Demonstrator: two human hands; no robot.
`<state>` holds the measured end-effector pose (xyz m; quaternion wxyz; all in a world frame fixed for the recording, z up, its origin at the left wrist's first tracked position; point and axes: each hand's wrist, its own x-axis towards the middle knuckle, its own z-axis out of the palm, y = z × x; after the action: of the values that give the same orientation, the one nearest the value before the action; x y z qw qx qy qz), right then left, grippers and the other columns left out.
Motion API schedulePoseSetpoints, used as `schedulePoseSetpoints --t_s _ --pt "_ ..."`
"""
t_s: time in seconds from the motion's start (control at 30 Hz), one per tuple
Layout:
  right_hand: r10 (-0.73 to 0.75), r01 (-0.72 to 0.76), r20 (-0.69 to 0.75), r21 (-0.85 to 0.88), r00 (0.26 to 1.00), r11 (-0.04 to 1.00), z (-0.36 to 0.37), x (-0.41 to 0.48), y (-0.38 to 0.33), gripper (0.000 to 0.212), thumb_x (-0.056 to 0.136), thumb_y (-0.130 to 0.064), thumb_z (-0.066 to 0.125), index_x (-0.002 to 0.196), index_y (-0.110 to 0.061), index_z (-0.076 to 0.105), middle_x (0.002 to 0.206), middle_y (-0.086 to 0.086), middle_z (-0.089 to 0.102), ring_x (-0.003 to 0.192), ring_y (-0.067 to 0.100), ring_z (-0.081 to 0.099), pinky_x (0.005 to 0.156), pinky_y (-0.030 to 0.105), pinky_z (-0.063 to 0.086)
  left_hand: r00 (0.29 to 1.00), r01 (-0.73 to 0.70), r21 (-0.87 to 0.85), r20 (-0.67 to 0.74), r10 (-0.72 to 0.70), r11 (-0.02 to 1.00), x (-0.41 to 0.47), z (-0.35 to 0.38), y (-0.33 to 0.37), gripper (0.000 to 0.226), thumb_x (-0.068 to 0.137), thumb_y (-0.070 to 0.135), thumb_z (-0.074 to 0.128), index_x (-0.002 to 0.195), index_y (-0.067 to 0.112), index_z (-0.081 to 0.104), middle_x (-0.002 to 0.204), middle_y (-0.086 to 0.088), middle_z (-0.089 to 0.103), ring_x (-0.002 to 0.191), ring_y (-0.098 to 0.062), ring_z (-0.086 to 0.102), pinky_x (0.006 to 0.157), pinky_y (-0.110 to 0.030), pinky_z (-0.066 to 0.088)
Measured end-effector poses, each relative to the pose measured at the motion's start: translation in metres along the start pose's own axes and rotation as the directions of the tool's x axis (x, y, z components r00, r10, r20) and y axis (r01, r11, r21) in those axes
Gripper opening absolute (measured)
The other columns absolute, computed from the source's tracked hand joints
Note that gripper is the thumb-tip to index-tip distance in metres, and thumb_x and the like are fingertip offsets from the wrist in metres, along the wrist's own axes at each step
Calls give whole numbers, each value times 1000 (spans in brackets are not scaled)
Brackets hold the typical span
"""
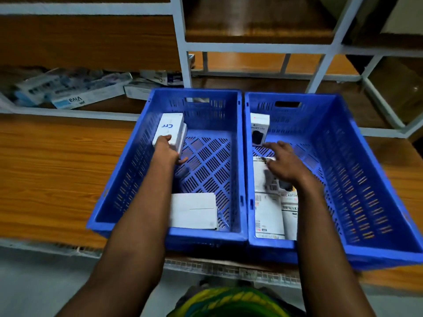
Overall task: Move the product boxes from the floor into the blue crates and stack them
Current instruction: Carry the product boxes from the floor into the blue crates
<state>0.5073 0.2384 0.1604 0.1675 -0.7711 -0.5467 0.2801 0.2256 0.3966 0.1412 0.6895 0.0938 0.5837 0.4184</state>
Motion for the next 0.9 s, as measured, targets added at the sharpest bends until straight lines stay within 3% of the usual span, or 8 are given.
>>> schedulePoseSetpoints --t_s 0.1,0.2,0.4,0.5,0.6,0.73,0.8,0.9 --pt "-51 59 -75 101 996 993 0 -8 -5 50 99 -14 56 147 -29 50 164 13 21 155 31 18 124 49 23 999 -37 41 -15 38 998 23 -10 -8 22 101 42 52 97 22 57 130 -7 57 118 -34 55 97 -58 45" --pt "-93 119 -155 164 983 979 1 -16 -12 43 101 -19 58 142 -30 54 160 9 27 152 28 24 123 47 25 989 -104 102 -90 114 989 18 -16 -12 29 99 41 58 80 20 50 82 -6 47 62 -23 46 53 -29 43" --pt "-129 190 -262 223 956 956 2 -31 -21 36 101 -19 60 137 -23 60 145 7 41 134 14 39 109 25 26 981 -173 68 -80 178 983 11 -10 6 22 93 32 57 113 25 60 108 -1 56 104 -23 57 86 -39 56" --pt "-144 216 -284 240 948 946 6 -33 -25 35 101 -20 62 135 -21 62 137 3 45 119 3 39 106 20 28 966 -238 -80 -123 227 968 14 -6 19 51 81 20 68 130 14 53 124 -9 62 102 -27 63 57 -34 55" --pt "-152 235 -307 256 939 938 12 -33 -29 33 100 -21 63 133 -23 64 133 0 48 115 4 44 108 25 35 928 -362 -133 -144 344 922 -13 -2 25 37 79 14 72 109 11 50 104 -14 65 90 -26 67 65 -39 62" --pt "-149 241 -325 265 934 934 16 -32 -32 33 99 -21 65 132 -23 65 129 -1 47 117 11 50 111 32 39 909 -390 282 -34 416 876 -28 -11 34 28 76 18 76 95 7 57 91 -12 67 66 -25 64 48 -32 57" --pt "-144 241 -340 262 929 935 16 -33 -33 33 99 -21 65 132 -21 65 128 1 48 113 8 49 110 29 39 975 -215 671 103 198 709 -31 -21 26 29 84 14 74 106 3 58 88 -13 63 68 -25 62 48 -32 58" --pt "-118 228 -348 295 930 928 18 -35 -34 32 99 -21 66 131 -19 66 128 1 47 110 6 49 110 28 38 995 -35 993 46 -93 116 -32 -31 5 29 90 11 75 106 -6 57 78 -12 61 77 -30 57 68 -38 56"
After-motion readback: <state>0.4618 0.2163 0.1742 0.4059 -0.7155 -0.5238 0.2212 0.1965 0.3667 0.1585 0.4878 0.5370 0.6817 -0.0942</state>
